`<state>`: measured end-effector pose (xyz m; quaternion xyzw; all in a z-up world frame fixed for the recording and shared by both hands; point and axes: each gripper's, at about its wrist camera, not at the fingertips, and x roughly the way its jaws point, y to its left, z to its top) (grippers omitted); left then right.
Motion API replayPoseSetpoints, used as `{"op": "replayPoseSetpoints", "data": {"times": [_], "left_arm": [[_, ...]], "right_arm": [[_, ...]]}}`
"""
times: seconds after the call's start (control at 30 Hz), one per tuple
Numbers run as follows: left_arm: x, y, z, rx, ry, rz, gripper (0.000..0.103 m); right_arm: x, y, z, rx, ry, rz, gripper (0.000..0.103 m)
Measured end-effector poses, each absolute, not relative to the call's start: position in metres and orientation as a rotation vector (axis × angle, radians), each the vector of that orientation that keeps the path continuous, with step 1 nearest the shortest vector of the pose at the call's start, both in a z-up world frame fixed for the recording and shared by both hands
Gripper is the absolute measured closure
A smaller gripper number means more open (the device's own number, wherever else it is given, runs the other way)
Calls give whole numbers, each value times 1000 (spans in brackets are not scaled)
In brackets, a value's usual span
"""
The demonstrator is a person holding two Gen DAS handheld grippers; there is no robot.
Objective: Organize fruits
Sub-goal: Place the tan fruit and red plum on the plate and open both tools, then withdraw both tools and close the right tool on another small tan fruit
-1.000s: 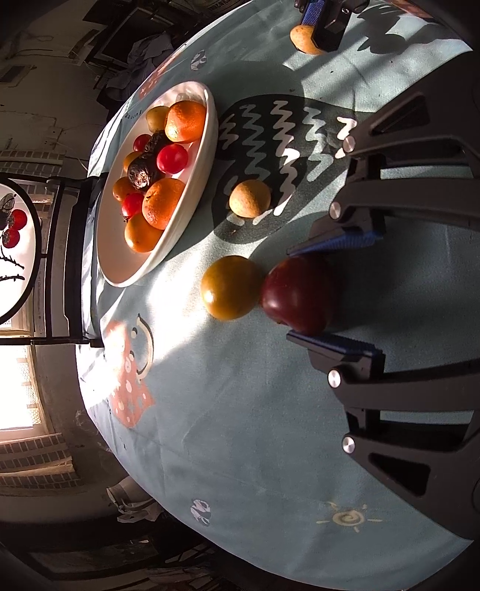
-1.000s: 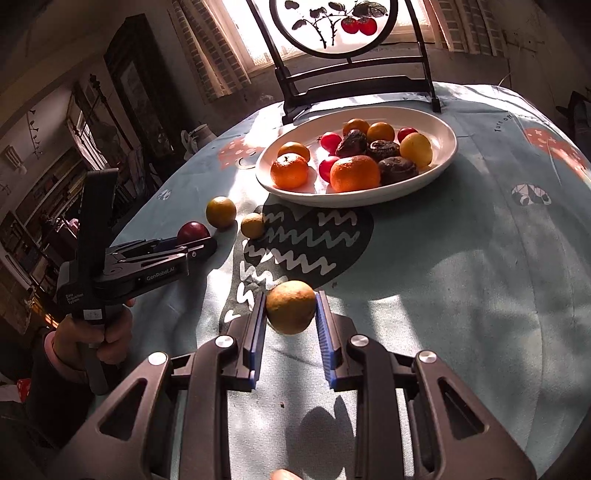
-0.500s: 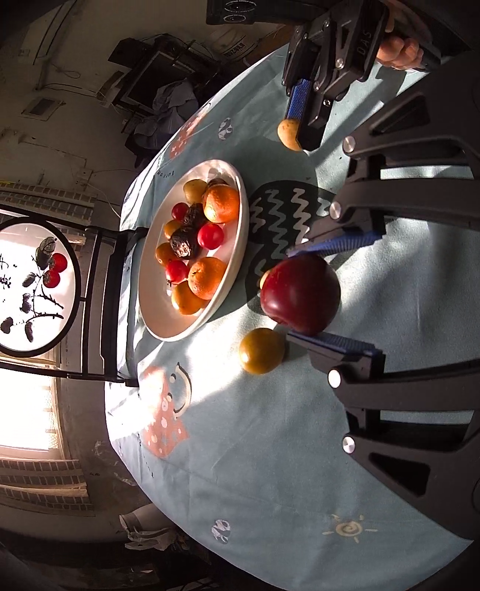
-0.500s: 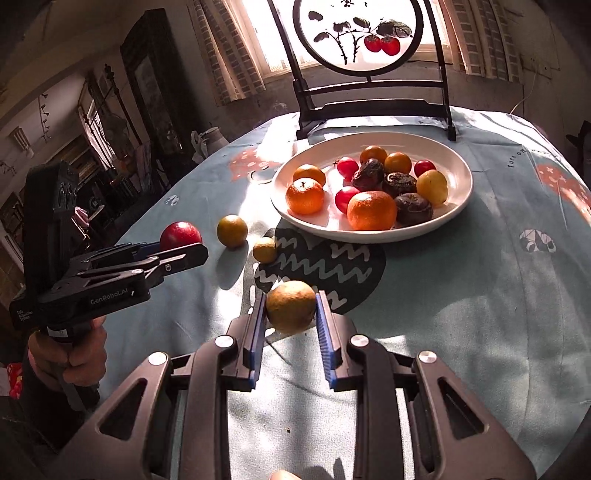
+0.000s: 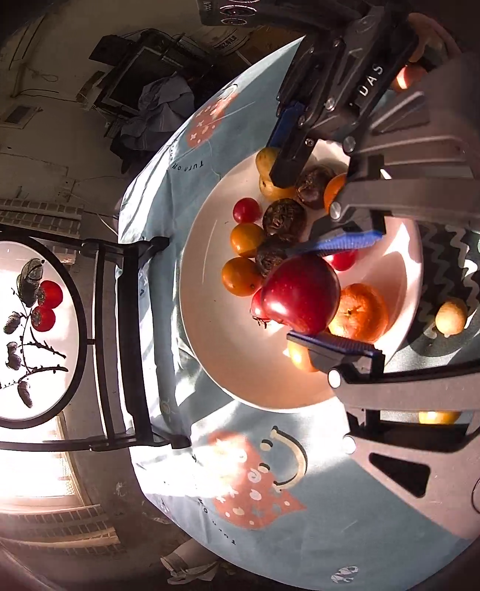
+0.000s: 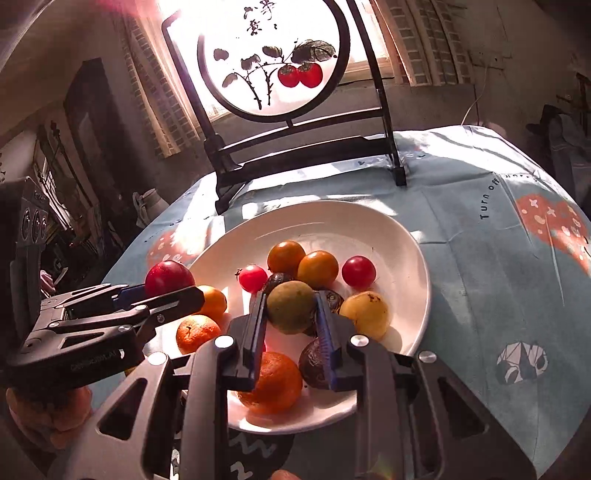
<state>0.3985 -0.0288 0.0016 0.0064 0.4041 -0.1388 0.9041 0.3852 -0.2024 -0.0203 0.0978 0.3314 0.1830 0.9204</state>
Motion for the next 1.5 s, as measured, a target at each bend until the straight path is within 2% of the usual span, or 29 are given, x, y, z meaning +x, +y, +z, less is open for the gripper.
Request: {"op": "replayPoseSetpoints", "data": {"times": [0.2,0.23,0.27,0.3,0.33,0.5,0.67,0.83,1.07,1.5], "left_arm": [[428,-42,-12,55,864,-260,63],[430,-42,-12,65,874,-246,62],[431,-41,-11,73,877,-232,55],[428,-39,-7,72,858,-225,35],[422,-34,1,65,816,-216,26],[376,-7,46,57,665,-157,5],[326,29,58,22,614,-100,2],[291,67,30,-37,620,-3,2],[283,117,-33,-139,798,192,3],[271,148,-34,-237,803,278,3]], "right_arm": [[405,-208,-30,193,693,361,76],[406,-208,-30,186,692,357,70],[405,-209,-30,184,692,354,65],[403,-210,-29,192,687,359,55],[400,-211,-26,200,679,360,51],[380,-211,-8,212,632,376,47],[352,-200,-1,229,639,438,47],[311,-178,-5,179,655,507,46],[277,-139,-43,72,796,584,46],[288,-75,-60,-124,798,544,46]]}}
